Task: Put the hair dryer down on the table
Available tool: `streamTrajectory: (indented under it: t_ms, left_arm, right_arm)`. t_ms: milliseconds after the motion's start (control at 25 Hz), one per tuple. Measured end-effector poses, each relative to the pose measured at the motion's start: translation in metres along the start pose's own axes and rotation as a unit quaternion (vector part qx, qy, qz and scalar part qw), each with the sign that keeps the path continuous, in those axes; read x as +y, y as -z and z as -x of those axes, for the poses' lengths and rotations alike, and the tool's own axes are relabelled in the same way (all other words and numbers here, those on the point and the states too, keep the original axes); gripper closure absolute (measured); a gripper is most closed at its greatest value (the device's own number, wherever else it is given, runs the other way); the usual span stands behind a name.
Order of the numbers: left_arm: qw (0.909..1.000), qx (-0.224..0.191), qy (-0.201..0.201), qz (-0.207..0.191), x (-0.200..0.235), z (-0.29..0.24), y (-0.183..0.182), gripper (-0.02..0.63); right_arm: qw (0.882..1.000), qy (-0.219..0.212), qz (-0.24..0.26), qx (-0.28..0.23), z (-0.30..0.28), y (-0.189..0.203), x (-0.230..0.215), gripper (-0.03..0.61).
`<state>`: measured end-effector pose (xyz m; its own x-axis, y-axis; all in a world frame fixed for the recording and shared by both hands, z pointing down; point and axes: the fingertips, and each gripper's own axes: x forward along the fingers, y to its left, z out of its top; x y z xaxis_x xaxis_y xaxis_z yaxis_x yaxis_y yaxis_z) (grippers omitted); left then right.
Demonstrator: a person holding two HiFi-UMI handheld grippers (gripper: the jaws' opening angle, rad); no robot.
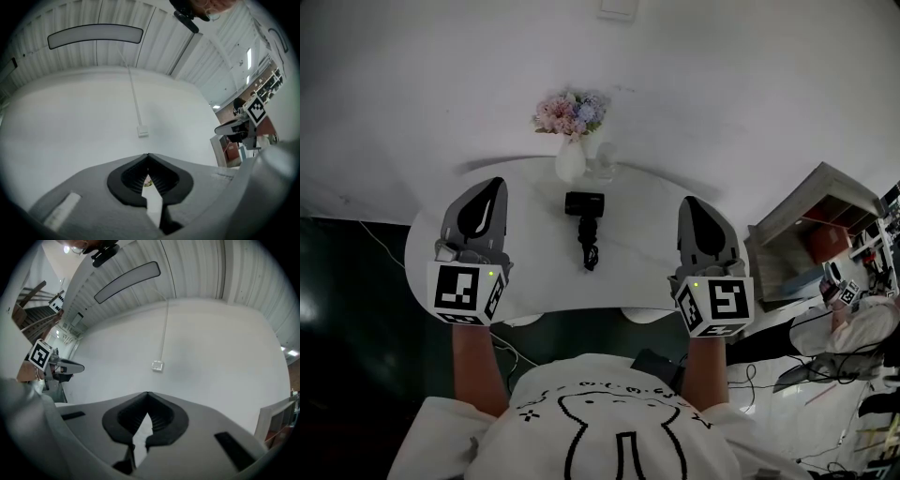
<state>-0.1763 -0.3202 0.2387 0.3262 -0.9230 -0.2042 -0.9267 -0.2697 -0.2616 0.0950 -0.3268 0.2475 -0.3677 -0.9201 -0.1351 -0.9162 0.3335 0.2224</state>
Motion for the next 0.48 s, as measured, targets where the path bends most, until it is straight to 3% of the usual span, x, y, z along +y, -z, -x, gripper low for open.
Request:
streamTrajectory:
  t_ms: [480]
  left_arm:
    - [0.9999,0.009,0.001,-0.005,0.0063,-0.0024,0.0044,0.595]
  right_arm:
    - [1.0,-0.004,0.001,0.001,-0.008,0.0,0.0054,0.578]
